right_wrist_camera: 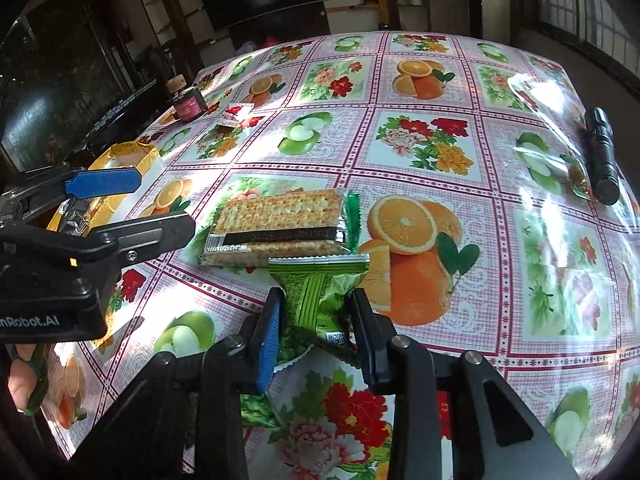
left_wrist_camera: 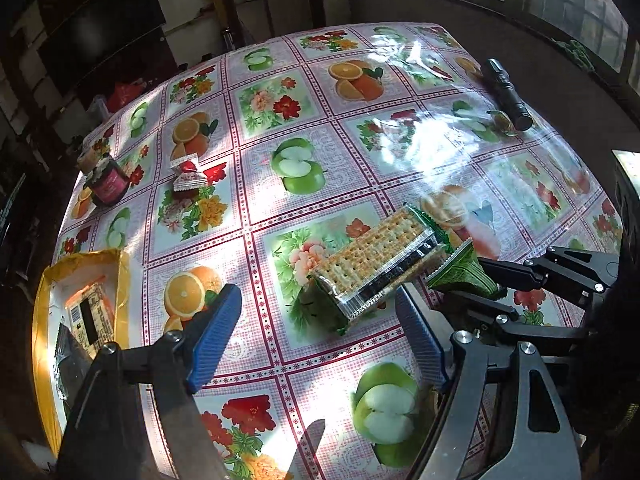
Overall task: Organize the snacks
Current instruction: 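Grasp the saltine cracker pack with the left gripper while the right grasps a green packet, then carry the cracker pack and green packet toward the tray with both grippers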
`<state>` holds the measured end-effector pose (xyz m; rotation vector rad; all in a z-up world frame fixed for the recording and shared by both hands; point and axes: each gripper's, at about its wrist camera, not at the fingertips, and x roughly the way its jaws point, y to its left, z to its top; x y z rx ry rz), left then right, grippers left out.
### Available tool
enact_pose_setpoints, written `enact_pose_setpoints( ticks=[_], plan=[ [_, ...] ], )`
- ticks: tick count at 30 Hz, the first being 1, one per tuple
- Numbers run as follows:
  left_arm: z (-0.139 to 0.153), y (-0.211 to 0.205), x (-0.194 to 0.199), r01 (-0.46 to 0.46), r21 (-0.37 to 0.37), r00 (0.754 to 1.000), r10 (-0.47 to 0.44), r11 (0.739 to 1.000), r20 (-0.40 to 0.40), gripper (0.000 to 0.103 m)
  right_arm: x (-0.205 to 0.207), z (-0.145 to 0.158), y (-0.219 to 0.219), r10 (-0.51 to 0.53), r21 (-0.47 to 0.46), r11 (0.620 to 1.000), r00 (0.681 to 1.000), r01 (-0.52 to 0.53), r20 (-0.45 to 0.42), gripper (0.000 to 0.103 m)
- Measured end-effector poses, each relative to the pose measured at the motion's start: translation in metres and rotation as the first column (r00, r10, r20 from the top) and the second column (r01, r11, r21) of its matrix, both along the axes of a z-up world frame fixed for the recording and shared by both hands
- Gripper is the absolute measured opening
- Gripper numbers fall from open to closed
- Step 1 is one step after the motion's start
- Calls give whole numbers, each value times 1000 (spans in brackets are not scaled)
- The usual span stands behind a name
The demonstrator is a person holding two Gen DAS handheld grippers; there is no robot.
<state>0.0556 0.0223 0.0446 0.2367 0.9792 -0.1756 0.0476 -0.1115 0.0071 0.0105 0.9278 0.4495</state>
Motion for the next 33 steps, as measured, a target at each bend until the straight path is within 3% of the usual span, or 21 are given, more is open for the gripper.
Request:
enact_pose_setpoints(
  ticks=[6, 9, 11, 13, 16, 19, 23, 28, 33],
  plan=[
    [-25, -40, 23, 154, 76, 987, -151, 985, -50, 79, -5, 3, -45, -76, 42, 996, 997, 77, -13, 33],
    [-43, -49, 35, 164, 109, 983, -153, 980, -99, 80, -6, 4, -55, -94, 56, 994, 995, 95, -18, 33],
    [-43, -47, 36, 160, 76, 984, -153, 984, -93, 75, -7, 5, -59, -101, 69, 992, 995, 102, -20, 33],
    [-42, -46, 34, 162, 46, 983, -157, 986, -94, 57, -8, 6, -61, -105, 78, 991, 994, 106, -16, 33],
    [-40, -50, 20, 142, 87, 988, -137, 986, -67, 50, -10, 10, -61, -104, 88, 991, 995, 104, -4, 33],
    [-31, -40, 5, 65, 62, 997, -63, 996, -39, 48, -15, 17, -56, -92, 100, 991, 996, 90, 13, 33],
    [-9, -16, -20, -109, 47, 994, 108, 993, 27, 47, -24, 29, -42, -54, 113, 992, 998, 49, 43, 33],
    [16, 17, -53, -299, 27, 949, 294, 954, 110, 47, -35, 39, -16, 6, 118, 993, 998, -15, 70, 33],
    [32, 46, -77, -400, -9, 904, 396, 916, 163, 47, -48, 46, 7, 57, 107, 992, 994, -66, 90, 33]
  ],
)
